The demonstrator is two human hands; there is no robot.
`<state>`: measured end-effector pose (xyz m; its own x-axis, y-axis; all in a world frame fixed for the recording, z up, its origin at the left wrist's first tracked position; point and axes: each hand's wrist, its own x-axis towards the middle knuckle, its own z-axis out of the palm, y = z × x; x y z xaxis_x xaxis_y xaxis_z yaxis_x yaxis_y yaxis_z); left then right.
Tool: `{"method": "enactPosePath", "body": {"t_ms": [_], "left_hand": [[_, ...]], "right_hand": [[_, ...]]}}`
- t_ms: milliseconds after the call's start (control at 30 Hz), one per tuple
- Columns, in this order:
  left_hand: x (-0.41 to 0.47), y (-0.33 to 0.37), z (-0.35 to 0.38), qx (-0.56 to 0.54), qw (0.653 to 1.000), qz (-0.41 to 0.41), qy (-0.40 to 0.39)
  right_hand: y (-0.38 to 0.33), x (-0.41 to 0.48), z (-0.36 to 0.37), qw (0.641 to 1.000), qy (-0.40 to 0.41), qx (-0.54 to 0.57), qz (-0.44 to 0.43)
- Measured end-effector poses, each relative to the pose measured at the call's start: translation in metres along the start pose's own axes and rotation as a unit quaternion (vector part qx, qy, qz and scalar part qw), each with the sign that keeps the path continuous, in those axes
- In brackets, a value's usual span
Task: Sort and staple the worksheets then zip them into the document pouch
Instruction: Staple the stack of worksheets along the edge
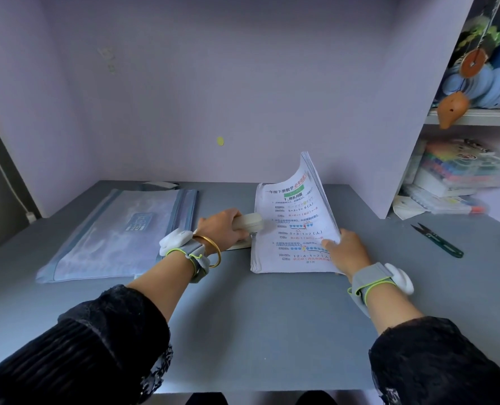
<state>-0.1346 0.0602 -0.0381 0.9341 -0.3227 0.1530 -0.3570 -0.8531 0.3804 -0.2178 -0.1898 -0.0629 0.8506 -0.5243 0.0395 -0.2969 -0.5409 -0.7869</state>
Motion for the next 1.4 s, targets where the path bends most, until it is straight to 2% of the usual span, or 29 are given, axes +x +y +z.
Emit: {"method": "enactPosePath", "body": {"t_ms": [300, 533, 833, 1400], "left_hand": [[0.0, -0.001, -0.002, -0.023, 1.0, 0.01, -0.015], [0.0, 0.007, 0.003, 0.004, 1.0, -0.024, 0.01], [0.003, 0.003, -0.003, -0.041, 0.999, 0.003, -0.023], [0.01, -0.002, -0.005, -0.022, 0.998, 0.036, -0.05]], "right_hand": [[-0.001, 0.003, -0.003, 1.0, -0.023, 0.002, 0.01], [-0.009, -0.003, -0.01, 0.995, -0.1, -0.01, -0.014], [-0.002, 0.011, 0.003, 0.998, -0.03, 0.044, 0.023], [-0.007, 0.012, -0.005, 0.991, -0.075, 0.088, 0.066]]}}
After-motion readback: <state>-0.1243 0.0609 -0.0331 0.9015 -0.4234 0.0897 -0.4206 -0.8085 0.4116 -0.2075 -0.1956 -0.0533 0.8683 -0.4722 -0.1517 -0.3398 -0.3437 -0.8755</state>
